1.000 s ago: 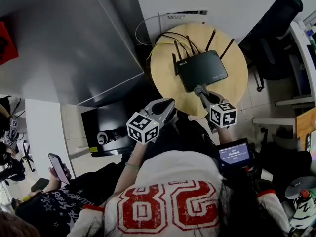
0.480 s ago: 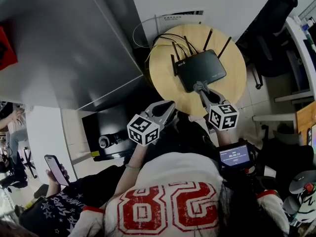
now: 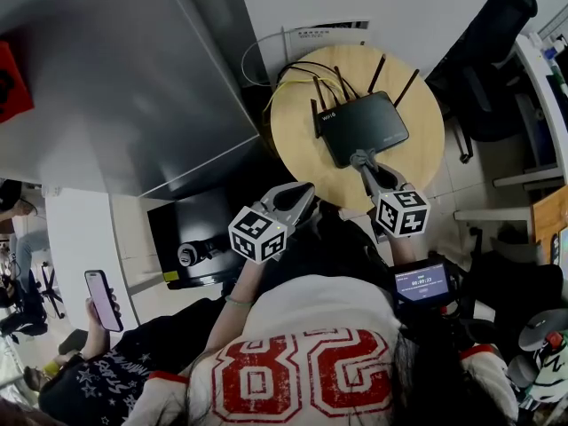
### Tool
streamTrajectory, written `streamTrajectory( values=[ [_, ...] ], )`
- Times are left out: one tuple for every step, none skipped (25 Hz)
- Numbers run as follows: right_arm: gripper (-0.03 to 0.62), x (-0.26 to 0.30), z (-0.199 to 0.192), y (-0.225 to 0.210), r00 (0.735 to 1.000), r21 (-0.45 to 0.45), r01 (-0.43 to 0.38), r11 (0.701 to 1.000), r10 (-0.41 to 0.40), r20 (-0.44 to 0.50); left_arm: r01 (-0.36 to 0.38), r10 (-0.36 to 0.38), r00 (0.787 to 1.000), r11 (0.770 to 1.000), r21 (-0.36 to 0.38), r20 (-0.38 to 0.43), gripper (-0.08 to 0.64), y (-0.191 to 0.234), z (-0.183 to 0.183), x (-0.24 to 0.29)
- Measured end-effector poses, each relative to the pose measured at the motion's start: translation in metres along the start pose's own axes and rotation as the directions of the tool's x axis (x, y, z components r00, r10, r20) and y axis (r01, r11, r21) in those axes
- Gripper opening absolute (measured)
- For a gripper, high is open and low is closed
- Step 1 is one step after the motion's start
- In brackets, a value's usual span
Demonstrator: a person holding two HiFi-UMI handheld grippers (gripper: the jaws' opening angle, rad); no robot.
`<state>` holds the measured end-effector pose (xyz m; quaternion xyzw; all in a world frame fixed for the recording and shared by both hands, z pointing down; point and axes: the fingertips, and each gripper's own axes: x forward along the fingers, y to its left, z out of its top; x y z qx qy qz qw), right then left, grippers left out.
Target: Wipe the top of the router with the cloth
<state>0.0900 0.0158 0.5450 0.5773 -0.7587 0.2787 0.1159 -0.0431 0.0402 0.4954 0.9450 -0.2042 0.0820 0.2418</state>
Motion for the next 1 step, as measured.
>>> streamTrajectory(
  values=[
    [0.054, 0.0003, -0.0006, 0.0008, 1.0, -0.001, 0.001, 1.0, -0.001, -0.001, -0.001, 0.001, 1.0, 1.0, -0.001, 0.0, 0.002, 0.0007, -0.0005, -0.0011]
  ],
)
